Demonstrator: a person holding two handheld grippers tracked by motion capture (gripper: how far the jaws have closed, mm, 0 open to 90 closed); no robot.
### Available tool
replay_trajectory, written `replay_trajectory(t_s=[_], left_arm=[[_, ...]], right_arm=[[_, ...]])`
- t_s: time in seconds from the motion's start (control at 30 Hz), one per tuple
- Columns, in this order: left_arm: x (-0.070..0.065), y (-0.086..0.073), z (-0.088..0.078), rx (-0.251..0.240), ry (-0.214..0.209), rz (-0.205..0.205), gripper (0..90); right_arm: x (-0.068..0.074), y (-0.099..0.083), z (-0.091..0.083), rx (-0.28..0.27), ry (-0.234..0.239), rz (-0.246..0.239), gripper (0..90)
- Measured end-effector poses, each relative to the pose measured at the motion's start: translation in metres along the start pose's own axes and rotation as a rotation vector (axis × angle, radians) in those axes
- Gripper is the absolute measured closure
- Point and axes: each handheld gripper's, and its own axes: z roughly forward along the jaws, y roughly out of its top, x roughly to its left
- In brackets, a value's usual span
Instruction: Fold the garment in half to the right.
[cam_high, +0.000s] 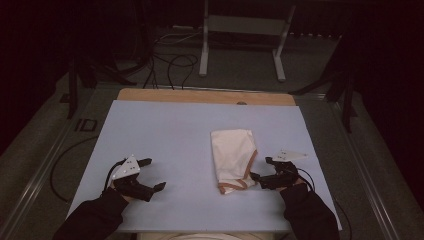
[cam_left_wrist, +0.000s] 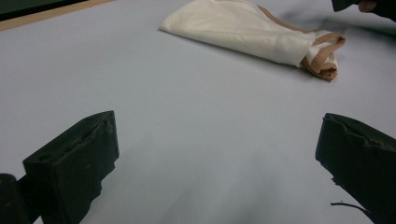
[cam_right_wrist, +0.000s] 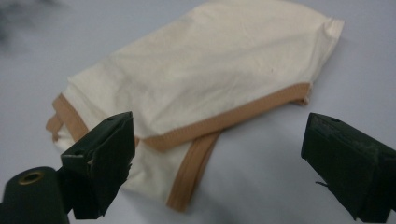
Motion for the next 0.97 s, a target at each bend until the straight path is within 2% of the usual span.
replay_trajectory(t_s=[0.2,0.57,0.8,0.97], left_arm=[[0.000,0.000,0.000,0.004,0.000,0.002,0.4],[0.000,-0.001,0.001,0.010,-0.001,0.005,0.4],[-0.001,0.000,0.001,0.009,-0.007,0.009,0.4],[-0.001,0.001,0.001,0.002,-0.008,0.006,0.4]], right_arm=[[0.003,-0.011,-0.003,0.000,-0.054,-0.015,9.5],[0.011,-0.031,-0.012,0.014,-0.075,0.030,9.5],[0.006,-0.030,-0.008,0.016,-0.121,0.059,9.6],[0.006,-0.028,-0.008,0.011,-0.114,0.050,9.6]])
